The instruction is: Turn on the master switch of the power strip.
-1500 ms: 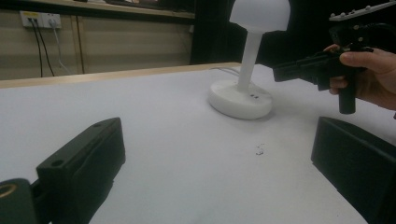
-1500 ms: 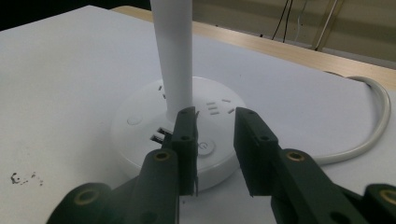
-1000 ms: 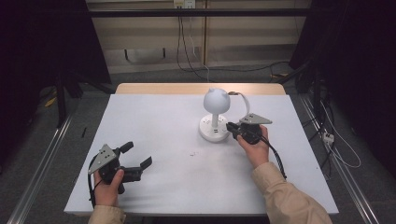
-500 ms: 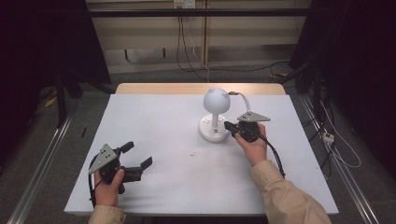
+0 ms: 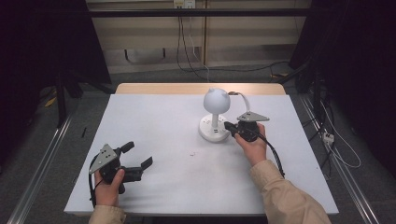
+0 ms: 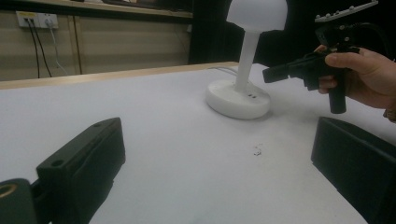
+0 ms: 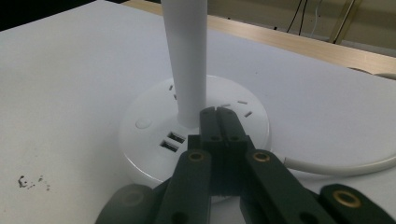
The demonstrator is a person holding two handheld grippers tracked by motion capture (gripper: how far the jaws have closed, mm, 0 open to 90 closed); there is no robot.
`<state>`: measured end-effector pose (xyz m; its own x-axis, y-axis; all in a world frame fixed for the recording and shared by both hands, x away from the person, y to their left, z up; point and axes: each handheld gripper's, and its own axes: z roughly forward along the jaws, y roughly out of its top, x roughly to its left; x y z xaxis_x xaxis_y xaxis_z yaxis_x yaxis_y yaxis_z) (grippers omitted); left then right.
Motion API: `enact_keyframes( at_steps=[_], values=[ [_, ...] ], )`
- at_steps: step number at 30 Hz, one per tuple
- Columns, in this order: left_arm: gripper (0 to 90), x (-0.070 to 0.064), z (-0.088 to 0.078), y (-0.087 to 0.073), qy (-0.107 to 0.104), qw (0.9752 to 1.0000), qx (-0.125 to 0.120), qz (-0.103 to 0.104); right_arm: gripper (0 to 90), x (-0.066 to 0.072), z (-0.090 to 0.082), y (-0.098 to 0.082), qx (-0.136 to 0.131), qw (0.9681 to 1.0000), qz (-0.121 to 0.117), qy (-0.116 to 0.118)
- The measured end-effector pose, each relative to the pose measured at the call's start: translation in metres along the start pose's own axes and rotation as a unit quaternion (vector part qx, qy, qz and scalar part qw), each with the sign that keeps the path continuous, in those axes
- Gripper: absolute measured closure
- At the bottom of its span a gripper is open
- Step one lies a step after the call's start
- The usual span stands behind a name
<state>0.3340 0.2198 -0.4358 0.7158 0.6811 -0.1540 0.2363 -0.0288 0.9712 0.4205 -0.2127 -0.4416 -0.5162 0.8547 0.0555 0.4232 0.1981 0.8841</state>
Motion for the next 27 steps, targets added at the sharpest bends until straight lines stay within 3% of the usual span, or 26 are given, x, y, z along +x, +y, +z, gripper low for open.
enact_keyframes(
  at_steps=[19,27],
  values=[
    [2.6,-0.0004,0.0004,-0.0002,-0.001,1.0000,0.000,-0.002,90.0,0.0015,0.0046,-0.0014,0.003,1.0000,0.004,0.003],
    [2.6,-0.0002,0.0006,-0.0002,-0.002,1.0000,0.001,-0.001,90.0,0.0009,0.0075,-0.0032,0.007,1.0000,-0.006,-0.002]
  ],
)
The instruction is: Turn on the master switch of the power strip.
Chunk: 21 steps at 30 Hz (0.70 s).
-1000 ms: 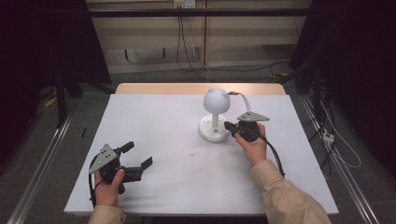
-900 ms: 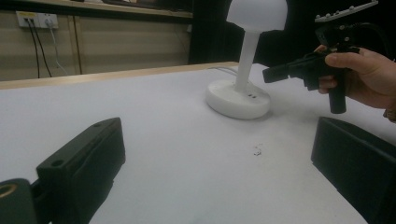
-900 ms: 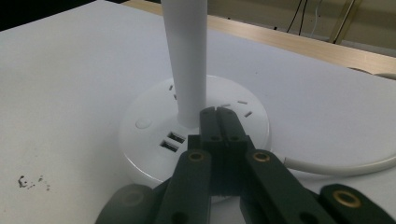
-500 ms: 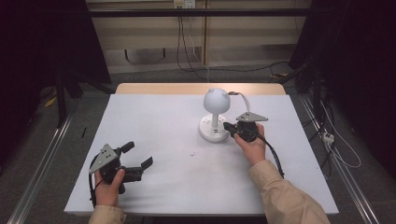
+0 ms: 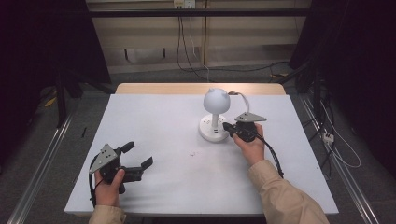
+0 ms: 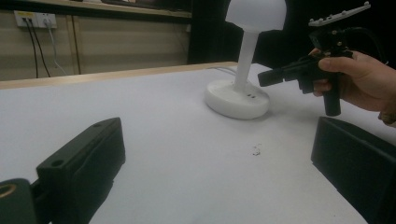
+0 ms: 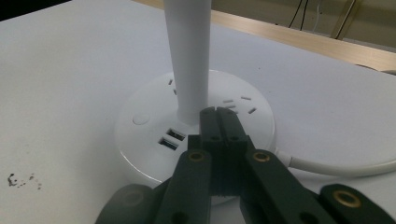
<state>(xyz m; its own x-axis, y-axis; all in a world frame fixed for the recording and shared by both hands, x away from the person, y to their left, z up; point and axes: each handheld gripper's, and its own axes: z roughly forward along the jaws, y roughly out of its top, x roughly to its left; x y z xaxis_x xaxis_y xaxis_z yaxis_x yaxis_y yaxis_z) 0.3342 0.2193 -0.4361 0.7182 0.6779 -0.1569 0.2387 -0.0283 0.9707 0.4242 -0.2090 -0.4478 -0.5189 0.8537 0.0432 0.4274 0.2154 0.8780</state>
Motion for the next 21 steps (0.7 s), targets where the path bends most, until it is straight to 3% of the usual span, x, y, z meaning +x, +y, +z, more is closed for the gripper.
enact_keyframes(
  at_steps=[21],
  values=[
    [2.6,0.0005,0.0000,-0.0004,0.001,1.0000,0.000,-0.001,90.0,-0.0039,0.0068,-0.0048,0.010,0.9998,-0.015,-0.004]
  ],
)
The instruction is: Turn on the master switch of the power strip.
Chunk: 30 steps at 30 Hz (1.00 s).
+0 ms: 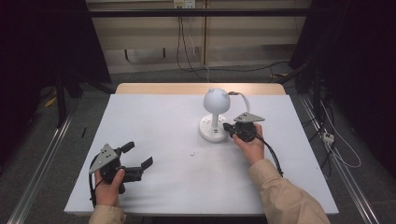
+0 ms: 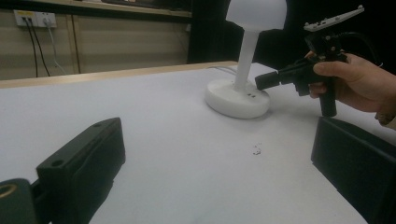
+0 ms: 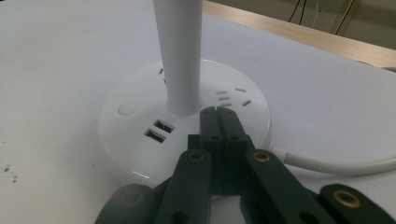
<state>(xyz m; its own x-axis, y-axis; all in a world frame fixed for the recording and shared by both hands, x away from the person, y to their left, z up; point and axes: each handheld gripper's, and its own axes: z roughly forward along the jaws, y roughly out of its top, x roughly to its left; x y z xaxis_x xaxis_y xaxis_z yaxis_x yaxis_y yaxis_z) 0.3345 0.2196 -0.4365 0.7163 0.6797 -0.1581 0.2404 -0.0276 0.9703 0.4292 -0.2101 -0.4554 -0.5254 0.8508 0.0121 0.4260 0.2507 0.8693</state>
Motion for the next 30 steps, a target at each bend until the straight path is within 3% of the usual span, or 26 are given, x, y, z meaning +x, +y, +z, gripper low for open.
enact_keyframes(
  at_steps=[30],
  values=[
    [2.6,-0.0023,0.0002,0.0005,-0.003,1.0000,0.001,0.004,90.0,0.0001,0.0028,-0.0009,0.001,1.0000,-0.005,0.005]
  ],
)
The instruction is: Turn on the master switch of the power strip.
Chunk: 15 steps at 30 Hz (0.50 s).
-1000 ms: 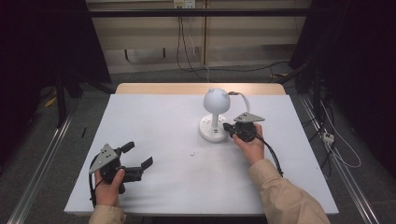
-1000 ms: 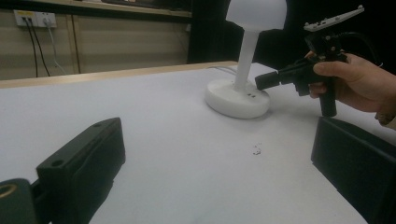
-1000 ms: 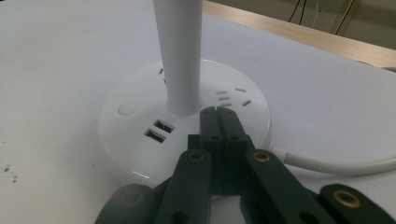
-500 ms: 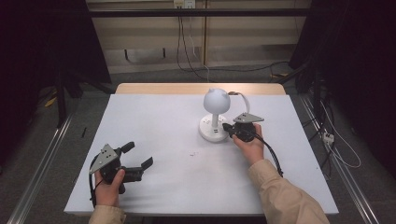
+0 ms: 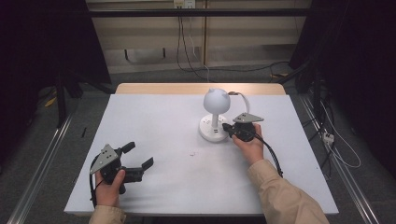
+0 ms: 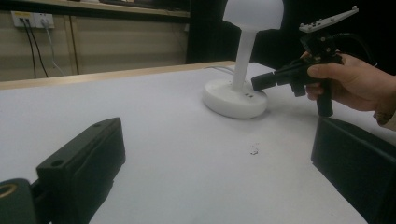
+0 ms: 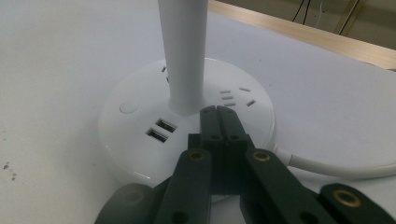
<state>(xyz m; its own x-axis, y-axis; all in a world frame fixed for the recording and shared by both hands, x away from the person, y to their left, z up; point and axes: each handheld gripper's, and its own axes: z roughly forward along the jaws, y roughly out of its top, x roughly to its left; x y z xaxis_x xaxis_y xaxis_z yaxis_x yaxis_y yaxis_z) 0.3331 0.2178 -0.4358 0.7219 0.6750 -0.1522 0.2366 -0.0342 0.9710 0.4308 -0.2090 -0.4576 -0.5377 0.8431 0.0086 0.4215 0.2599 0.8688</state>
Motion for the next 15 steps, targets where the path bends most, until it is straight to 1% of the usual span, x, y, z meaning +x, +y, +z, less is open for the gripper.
enact_keyframes(
  at_steps=[5,7,15],
  values=[
    [2.6,-0.0001,-0.0001,0.0002,0.000,1.0000,0.000,0.001,90.0,0.0004,0.0001,-0.0001,0.000,1.0000,0.000,-0.002],
    [2.5,0.0000,0.0001,0.0002,-0.002,1.0000,0.001,0.003,90.0,0.0009,0.0002,0.0002,0.001,1.0000,-0.006,-0.003],
    [2.6,-0.0002,0.0001,0.0003,-0.002,1.0000,0.001,0.002,90.0,0.0019,0.0002,0.0000,0.002,1.0000,-0.007,-0.005]
  ],
)
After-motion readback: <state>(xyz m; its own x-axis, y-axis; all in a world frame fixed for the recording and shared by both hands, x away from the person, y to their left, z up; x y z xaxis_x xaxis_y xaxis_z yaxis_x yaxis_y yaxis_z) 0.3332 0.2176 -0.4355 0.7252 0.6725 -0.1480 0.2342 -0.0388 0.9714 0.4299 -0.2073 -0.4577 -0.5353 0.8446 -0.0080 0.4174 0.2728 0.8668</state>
